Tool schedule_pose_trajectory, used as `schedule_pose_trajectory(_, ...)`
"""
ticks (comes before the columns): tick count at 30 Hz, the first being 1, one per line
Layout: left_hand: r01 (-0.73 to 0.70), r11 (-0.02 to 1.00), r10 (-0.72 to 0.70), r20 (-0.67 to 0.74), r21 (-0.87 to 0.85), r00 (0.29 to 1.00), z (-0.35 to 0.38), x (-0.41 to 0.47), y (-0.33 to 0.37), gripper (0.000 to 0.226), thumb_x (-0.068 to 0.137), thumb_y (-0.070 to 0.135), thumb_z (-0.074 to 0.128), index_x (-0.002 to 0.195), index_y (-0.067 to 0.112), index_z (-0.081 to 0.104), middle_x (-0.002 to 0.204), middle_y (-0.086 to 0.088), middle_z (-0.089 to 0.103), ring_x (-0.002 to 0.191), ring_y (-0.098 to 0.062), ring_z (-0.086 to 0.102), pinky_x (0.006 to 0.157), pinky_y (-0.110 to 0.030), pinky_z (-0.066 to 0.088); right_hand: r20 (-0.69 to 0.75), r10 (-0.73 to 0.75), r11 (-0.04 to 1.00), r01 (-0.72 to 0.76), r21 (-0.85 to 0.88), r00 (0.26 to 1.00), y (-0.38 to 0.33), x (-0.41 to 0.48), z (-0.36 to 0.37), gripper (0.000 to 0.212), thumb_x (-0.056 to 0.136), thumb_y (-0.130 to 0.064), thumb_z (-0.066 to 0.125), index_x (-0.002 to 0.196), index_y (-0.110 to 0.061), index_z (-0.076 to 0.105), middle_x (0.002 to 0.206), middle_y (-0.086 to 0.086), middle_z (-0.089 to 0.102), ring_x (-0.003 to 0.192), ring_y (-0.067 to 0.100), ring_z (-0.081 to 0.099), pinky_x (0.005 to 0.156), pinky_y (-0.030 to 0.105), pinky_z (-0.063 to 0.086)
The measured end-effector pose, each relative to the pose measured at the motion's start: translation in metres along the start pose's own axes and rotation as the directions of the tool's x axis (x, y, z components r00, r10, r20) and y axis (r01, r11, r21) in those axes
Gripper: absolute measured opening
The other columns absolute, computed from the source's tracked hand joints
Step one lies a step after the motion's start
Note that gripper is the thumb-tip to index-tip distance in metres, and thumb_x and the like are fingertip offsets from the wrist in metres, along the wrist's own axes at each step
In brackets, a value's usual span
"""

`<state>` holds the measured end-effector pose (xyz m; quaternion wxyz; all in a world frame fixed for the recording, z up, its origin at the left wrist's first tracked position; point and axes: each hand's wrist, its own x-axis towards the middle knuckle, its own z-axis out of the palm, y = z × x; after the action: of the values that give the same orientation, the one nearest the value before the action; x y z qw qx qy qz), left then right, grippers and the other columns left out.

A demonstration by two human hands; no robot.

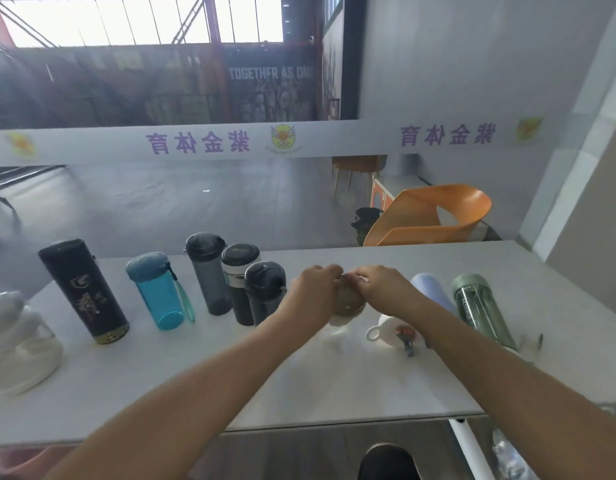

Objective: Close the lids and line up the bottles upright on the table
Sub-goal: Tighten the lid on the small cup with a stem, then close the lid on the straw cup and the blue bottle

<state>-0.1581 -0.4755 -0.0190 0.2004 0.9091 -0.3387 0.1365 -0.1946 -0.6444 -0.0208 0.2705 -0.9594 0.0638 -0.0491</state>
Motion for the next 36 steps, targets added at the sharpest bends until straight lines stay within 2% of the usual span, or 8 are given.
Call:
schedule_pose_trajectory(3,-0.024,0.971,-0.023,0.192,0.237,0.981,-0.008,0.039,0.001,0.015,0.092,0.017,0.058,0.105,0.013,0.065,0.098,-0.008,0.069,0.093,-0.029,0.065,0.077,-0.032,0.046,0.01,0.075,0.997,-0.075,-0.013,0.997,-0.009,0.02,-0.003,0.048,0.102,-0.05,0.037,0.092,-0.016,0.07,0.088,0.005,0.071,0.085,0.026,0.065,0.08,0.036,0.051)
schedule_pose_trajectory(6,-0.06,0.922,-0.071,0.32,0.383,0.945,-0.007,0.063,-0.003,0.019,0.091,0.018,0.063,0.108,0.011,0.065,0.106,-0.007,0.069,0.096,-0.024,0.066,0.079,-0.03,0.047,0.031,0.128,0.992,-0.128,-0.006,0.991,-0.014,0.036,-0.001,0.055,0.102,-0.054,0.034,0.1,-0.013,0.071,0.086,0.008,0.069,0.087,0.028,0.066,0.085,0.036,0.052)
schedule_pose_trajectory(12,-0.038,0.916,-0.076,0.265,0.399,0.961,-0.008,0.069,-0.004,0.02,0.094,0.016,0.059,0.109,0.005,0.067,0.108,-0.01,0.069,0.099,-0.026,0.066,0.079,-0.029,0.047,0.069,0.075,0.992,-0.082,0.099,0.995,-0.005,0.032,-0.006,0.049,0.103,-0.051,0.038,0.083,-0.016,0.067,0.085,0.007,0.068,0.083,0.024,0.061,0.07,0.03,0.042)
schedule_pose_trajectory(19,-0.018,0.901,-0.098,0.245,0.433,0.964,-0.002,0.059,0.004,0.018,0.096,0.013,0.052,0.104,0.004,0.065,0.106,-0.01,0.068,0.095,-0.025,0.066,0.072,-0.026,0.041,0.053,0.008,0.998,-0.011,0.06,0.999,0.028,0.003,-0.034,0.039,0.1,-0.043,0.052,0.121,-0.014,0.069,0.119,0.008,0.072,0.109,0.025,0.064,0.087,0.029,0.044)
schedule_pose_trajectory(22,-0.111,0.852,0.004,0.207,0.511,0.978,0.0,0.052,0.007,0.021,0.097,0.016,0.049,0.102,0.006,0.067,0.105,-0.006,0.068,0.095,-0.024,0.064,0.078,-0.028,0.046,0.057,0.033,0.999,-0.033,-0.01,0.998,0.048,-0.015,-0.035,0.037,0.096,-0.044,0.059,0.122,-0.02,0.069,0.119,0.005,0.072,0.108,0.022,0.065,0.09,0.028,0.047)
schedule_pose_trajectory(25,-0.169,0.85,0.206,-0.021,0.5,0.978,0.005,0.036,0.02,0.019,0.091,0.015,0.059,0.102,0.006,0.072,0.103,-0.008,0.068,0.096,-0.027,0.061,0.086,-0.036,0.051,0.067,-0.001,0.995,0.008,-0.101,0.998,0.058,-0.034,-0.036,0.042,0.092,-0.043,0.064,0.129,-0.023,0.064,0.122,0.005,0.069,0.114,0.022,0.061,0.097,0.028,0.044)
schedule_pose_trajectory(29,-0.39,0.89,0.421,-0.093,0.237,0.902,0.039,-0.008,0.05,0.011,0.074,-0.001,0.068,0.081,0.007,0.066,0.08,-0.009,0.061,0.073,-0.027,0.058,0.066,-0.039,0.054,0.099,0.009,0.961,0.019,-0.276,0.995,0.063,-0.051,-0.026,0.06,0.089,-0.05,0.065,0.144,-0.033,0.047,0.145,0.001,0.045,0.13,0.024,0.049,0.098,0.033,0.037)
schedule_pose_trajectory(36,-0.115,0.977,0.084,0.172,0.178,0.981,0.094,-0.036,0.056,0.027,0.089,0.017,0.06,0.114,0.006,0.062,0.114,-0.011,0.061,0.096,-0.023,0.061,0.075,-0.029,0.044,0.094,0.022,0.911,0.019,-0.412,0.995,0.072,-0.054,-0.006,0.059,0.092,-0.06,0.054,0.145,-0.039,0.042,0.148,-0.002,0.043,0.129,0.024,0.051,0.106,0.042,0.036)
